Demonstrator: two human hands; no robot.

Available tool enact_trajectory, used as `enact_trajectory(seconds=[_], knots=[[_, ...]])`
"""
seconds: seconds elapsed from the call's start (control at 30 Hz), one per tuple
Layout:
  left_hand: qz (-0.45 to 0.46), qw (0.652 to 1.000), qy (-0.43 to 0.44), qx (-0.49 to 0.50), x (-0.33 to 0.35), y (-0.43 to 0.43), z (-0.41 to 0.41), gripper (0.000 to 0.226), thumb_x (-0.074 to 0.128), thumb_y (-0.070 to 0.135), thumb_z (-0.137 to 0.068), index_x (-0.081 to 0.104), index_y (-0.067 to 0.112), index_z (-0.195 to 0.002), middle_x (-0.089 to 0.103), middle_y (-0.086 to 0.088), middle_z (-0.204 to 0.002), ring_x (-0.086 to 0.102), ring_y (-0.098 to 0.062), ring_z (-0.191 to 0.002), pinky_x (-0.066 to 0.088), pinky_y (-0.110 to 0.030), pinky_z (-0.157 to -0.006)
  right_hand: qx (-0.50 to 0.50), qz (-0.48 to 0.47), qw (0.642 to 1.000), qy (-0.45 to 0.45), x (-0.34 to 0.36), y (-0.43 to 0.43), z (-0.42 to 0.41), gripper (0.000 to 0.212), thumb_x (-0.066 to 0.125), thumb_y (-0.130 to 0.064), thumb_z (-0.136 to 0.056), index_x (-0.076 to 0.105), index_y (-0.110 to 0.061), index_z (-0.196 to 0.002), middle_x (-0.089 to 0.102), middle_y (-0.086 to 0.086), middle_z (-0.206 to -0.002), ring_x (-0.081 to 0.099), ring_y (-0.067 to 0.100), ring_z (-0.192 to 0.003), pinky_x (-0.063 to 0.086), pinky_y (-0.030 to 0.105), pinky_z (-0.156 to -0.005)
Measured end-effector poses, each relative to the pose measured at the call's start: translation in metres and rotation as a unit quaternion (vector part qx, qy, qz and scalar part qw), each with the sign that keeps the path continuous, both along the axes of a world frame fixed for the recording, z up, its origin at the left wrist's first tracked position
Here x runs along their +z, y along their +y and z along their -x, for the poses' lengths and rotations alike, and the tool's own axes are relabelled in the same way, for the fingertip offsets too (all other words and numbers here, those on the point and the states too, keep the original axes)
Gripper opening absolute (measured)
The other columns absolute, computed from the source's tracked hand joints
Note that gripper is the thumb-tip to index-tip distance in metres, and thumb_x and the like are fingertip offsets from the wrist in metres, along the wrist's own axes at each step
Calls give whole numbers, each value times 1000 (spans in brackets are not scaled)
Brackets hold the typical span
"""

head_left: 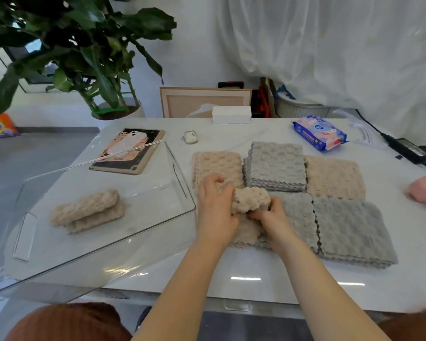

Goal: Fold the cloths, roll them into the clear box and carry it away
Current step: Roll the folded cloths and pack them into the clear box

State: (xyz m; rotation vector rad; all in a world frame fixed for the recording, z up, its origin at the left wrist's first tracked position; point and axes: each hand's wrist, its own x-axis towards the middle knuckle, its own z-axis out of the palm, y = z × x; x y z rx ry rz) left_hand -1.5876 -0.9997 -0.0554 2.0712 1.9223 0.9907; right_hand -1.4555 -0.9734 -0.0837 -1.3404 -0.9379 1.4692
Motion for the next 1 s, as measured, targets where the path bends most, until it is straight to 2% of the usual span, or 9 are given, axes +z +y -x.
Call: enact_trajectory(seconds=[0.13,0.27,0.43,0.5,0.63,0.7,0.8,0.9,1.0], knots=[[70,979,-179,-67,36,-10,5,26,64,19,-84,41,26,-95,57,14,-88,57,-14,-85,50,-36,-69,78,-26,991,103,22,-12,-14,46,65,0,-73,58,-8,-118,69,13,-108,64,30,-107,53,36,-81],[58,959,-271,-61,74,-20,24,45,68,35,-84,36,25,-113,54,24,-98,56,4,-93,46,-17,-75,121,-67,980,145,70,-21,-16,33,72,-5,-70,58,-9,-100,74,-1,-74,71,12,-69,54,22,-54],[183,871,-421,-178,113,-34,93,53,75,22,-78,52,25,-125,68,6,-115,65,-13,-106,56,-35,-85,207,-111,965,113,112,-6,28,43,68,-12,-72,59,-10,-114,74,3,-95,71,17,-86,55,24,-64],[199,863,-430,-173,122,-44,127,61,76,14,-72,49,27,-125,68,6,-115,66,-13,-104,57,-31,-79,250,-100,956,114,120,-1,55,41,62,-13,-74,59,-9,-115,74,5,-96,71,17,-86,55,24,-64],[190,915,-345,-90,124,-53,207,51,66,14,-85,48,32,-129,69,7,-113,67,-13,-101,57,-35,-83,360,-52,928,81,118,14,120,40,62,-5,-77,58,-6,-117,73,4,-96,70,16,-85,58,27,-71],[213,933,-287,-50,120,-57,245,45,60,18,-91,45,37,-129,70,0,-105,67,-18,-84,56,-33,-67,418,-48,907,22,117,24,157,36,56,0,-88,57,-11,-122,71,4,-102,68,17,-88,58,28,-74],[209,935,-285,-38,115,-67,288,21,50,12,-96,47,26,-111,62,-6,-88,60,-17,-65,51,-28,-53,461,-61,885,3,121,31,208,27,47,6,-92,63,-7,-109,70,11,-84,64,18,-63,50,24,-51],[203,921,-329,-51,110,-78,317,19,41,3,-98,50,18,-94,60,2,-82,61,-12,-71,54,-26,-60,469,3,880,76,112,36,239,41,31,20,-90,61,-8,-91,65,8,-63,60,14,-48,49,20,-45],[274,926,-256,-43,101,-75,336,41,34,-16,-86,59,15,-81,59,3,-81,60,-10,-73,53,-24,-61,517,56,853,35,89,43,254,63,22,28,-82,70,-13,-75,67,6,-72,65,14,-60,54,22,-50]])
